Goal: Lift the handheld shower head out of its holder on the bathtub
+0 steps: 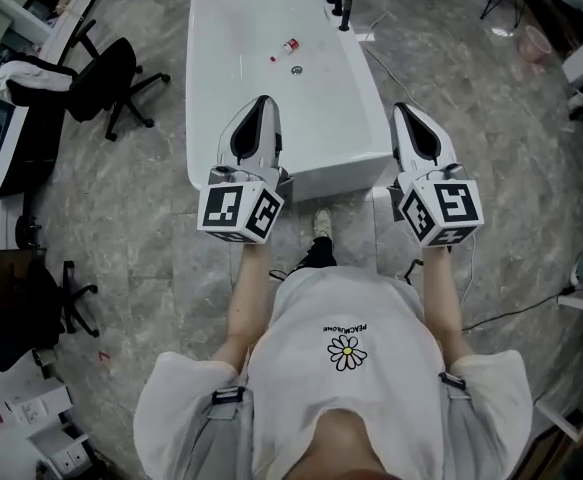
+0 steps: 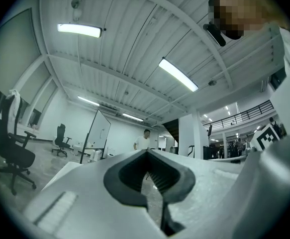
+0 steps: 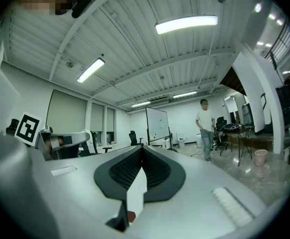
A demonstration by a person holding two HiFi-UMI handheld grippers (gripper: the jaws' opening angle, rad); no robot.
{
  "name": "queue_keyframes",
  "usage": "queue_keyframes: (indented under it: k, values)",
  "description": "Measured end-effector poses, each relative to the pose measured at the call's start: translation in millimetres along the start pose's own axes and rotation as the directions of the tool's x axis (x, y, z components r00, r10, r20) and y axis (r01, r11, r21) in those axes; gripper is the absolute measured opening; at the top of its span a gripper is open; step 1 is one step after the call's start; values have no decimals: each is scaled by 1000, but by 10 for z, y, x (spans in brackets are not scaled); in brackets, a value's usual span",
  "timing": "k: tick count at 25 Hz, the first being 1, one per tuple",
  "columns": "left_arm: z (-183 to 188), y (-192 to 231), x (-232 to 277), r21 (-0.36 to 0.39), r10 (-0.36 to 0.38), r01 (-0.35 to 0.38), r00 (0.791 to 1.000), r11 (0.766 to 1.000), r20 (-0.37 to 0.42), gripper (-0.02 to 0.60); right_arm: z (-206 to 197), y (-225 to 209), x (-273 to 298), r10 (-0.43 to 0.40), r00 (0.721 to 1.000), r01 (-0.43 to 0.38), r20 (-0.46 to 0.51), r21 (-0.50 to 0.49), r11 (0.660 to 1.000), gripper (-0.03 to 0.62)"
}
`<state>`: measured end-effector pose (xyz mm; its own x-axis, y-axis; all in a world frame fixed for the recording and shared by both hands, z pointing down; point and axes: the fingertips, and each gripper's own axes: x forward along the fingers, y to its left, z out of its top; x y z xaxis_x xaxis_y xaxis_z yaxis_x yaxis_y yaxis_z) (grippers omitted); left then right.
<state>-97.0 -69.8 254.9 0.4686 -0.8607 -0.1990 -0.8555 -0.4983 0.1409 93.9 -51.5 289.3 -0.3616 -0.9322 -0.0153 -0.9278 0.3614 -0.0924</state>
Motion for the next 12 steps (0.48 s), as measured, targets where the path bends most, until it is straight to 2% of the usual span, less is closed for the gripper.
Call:
queue_keyframes:
  k: [5, 12]
  values:
    - [20, 639, 673, -27, -27, 27, 999, 999, 17, 0, 184, -111, 905, -24, 1000, 24, 2, -10, 1000, 25]
    - [-155, 1046, 1309, -52, -59, 59, 998, 997, -6, 0, 101, -288, 1561, -52, 997, 51, -50, -23, 998, 25]
